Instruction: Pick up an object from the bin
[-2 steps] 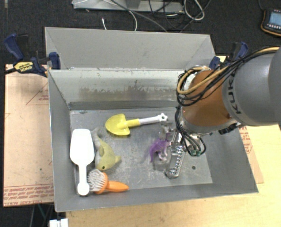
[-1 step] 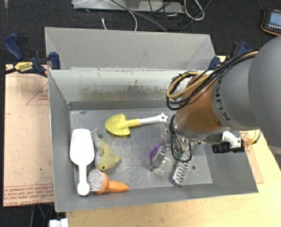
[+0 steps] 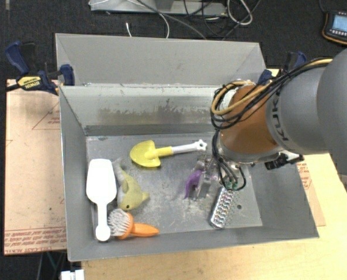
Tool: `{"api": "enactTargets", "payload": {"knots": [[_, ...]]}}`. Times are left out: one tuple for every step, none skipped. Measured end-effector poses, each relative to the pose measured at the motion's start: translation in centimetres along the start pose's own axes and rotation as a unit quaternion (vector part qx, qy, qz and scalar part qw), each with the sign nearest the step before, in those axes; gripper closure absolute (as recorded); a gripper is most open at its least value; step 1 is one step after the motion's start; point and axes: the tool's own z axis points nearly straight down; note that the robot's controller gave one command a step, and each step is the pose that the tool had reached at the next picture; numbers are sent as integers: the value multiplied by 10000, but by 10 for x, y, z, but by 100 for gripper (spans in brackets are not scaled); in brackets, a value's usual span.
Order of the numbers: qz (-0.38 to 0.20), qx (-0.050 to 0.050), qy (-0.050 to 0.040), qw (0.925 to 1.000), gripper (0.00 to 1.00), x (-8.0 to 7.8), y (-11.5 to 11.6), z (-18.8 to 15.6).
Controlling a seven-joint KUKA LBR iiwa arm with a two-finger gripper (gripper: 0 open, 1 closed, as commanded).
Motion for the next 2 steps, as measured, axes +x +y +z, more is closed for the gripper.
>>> {"api": "enactTargets", "payload": {"knots": [[-4, 0, 0, 10000, 100, 0, 0, 0], [-5, 1, 0, 10000, 100, 0, 0, 0]]}}
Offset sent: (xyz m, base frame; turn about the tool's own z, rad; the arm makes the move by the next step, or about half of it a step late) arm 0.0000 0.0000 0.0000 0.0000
